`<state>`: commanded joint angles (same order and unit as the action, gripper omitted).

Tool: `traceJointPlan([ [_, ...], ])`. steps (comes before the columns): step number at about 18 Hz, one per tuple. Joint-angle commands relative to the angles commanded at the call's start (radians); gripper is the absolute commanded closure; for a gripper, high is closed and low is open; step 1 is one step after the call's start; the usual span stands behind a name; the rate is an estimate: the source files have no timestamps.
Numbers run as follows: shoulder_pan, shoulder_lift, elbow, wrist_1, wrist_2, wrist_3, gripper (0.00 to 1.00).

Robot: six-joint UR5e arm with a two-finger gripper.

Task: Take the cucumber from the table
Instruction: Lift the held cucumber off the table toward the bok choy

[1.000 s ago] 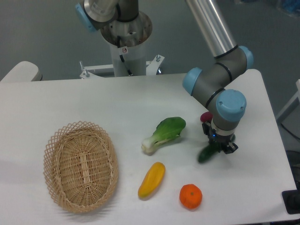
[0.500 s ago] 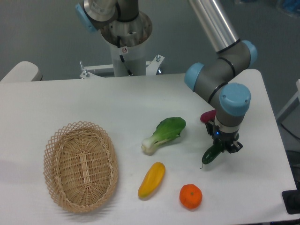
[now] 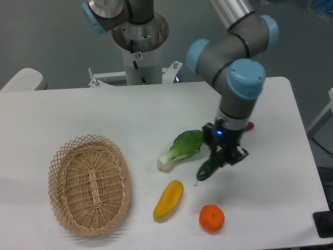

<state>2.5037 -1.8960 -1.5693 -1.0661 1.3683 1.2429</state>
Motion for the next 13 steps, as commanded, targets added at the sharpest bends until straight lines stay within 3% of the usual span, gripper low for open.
traceJointPlan([
  [6,-0.023,0.038,-0.009,-0.017,-0.032,-0.062,0.75],
  [13,-0.019,0.038,0.0,-0.018,-0.035,-0.063,0.75],
])
